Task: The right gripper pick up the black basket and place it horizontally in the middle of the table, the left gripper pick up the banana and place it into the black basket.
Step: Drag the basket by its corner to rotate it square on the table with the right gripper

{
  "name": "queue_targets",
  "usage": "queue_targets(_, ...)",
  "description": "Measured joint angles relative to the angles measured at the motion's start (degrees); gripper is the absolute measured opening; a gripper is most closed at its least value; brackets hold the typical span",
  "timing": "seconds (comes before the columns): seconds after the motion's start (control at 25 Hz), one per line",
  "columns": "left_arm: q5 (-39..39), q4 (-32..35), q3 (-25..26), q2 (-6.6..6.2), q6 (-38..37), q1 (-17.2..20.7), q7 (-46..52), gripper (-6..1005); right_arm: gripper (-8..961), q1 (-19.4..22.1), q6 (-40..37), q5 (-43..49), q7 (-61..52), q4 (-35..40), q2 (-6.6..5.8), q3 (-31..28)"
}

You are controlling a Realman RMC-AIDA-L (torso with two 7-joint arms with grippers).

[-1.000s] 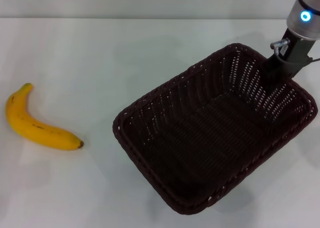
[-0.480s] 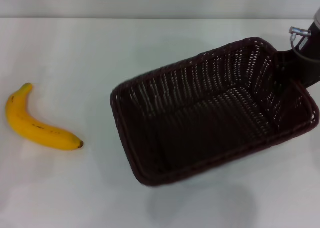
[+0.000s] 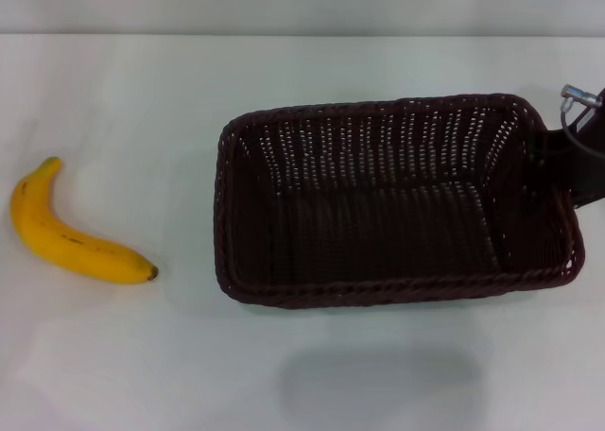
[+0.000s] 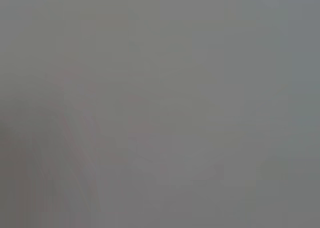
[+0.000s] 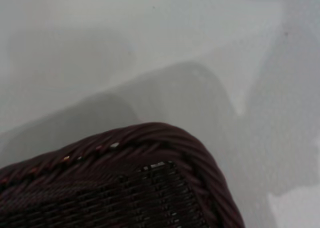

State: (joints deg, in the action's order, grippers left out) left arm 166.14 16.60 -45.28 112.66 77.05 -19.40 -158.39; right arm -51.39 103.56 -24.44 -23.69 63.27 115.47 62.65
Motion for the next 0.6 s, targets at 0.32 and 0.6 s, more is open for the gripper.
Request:
queue_targets(0.32,-0.1,0.0,-0.1,-0.23,-1.4,-1.1,-0.1,895,146,-0.7,0.0,0.4,4.9,-0.7,-0.42,1.7)
queue_targets(0.6,-0.1,-0.1,-0.2,-0.25,-2.0,-1.3,-0.1,894,141,-0.7,-0.8,-3.4,8.3,-1.4,-0.68,0.3)
